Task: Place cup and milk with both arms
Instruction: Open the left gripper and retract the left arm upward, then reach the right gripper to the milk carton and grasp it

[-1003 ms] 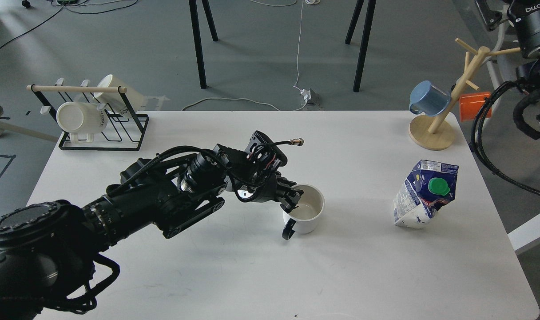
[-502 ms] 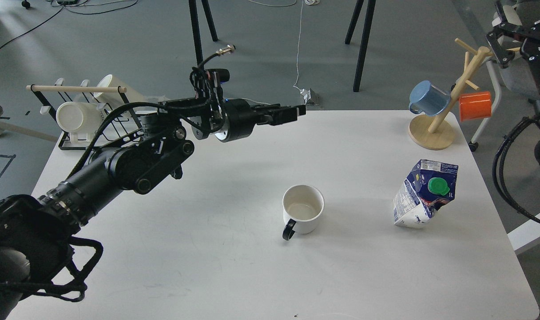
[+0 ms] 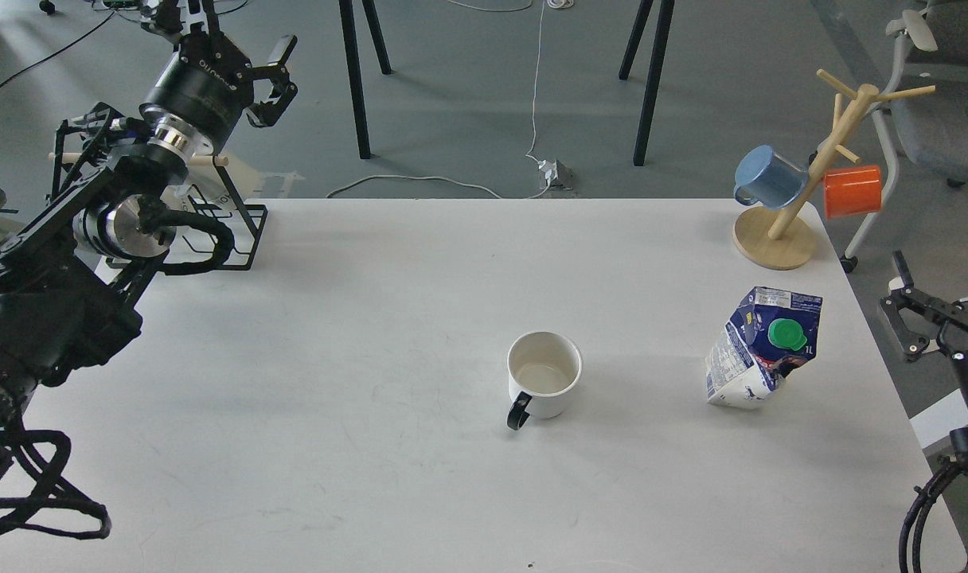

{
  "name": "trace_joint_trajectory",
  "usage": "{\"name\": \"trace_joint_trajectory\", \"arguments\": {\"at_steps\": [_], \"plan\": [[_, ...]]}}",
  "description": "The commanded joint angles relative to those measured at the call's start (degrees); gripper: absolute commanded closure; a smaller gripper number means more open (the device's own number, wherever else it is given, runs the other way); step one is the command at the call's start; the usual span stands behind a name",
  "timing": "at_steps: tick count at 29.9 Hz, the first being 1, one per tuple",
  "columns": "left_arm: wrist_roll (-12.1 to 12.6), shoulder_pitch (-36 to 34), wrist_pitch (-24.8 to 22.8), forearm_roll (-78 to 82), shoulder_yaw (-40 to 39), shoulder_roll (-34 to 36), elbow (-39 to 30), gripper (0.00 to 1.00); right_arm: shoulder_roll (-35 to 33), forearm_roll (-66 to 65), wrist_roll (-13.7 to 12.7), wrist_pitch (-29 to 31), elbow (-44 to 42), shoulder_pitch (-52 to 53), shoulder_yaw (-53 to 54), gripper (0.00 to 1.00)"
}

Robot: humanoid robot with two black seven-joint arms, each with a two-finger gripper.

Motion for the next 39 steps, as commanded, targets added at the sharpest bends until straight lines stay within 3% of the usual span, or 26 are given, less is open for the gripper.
{"name": "trace_joint_trajectory", "arguments": {"at_steps": [1, 10, 27, 34, 39], "plan": [[0.03, 0.48, -0.91, -3.09, -0.23, 1.08, 2.98, 0.0, 4.9, -0.22, 0.11, 0.0, 0.59, -6.95, 0.46, 0.01], [0.64, 1.36, -6.8, -9.08, -0.15, 2.84, 7.38, 0.01, 11.94, -1.1, 0.02, 0.0, -0.91, -12.42, -6.03, 0.02], [0.64, 2.5, -7.03, -9.17, -0.15, 2.84, 8.0, 0.0, 20.11, -4.96, 0.37, 0.0, -4.86, -4.96, -11.14, 0.04], [0.55, 2.5, -7.03, -9.17, -0.15, 3.02, 8.08, 0.0, 21.26, -4.96, 0.37, 0.0, -9.51, -0.38, -11.32, 0.08], [0.55, 2.5, -7.03, -9.17, -0.15, 3.11, 8.08, 0.0, 21.26, -4.96, 0.28, 0.0, -10.22, 0.15, -11.32, 0.23]]}}
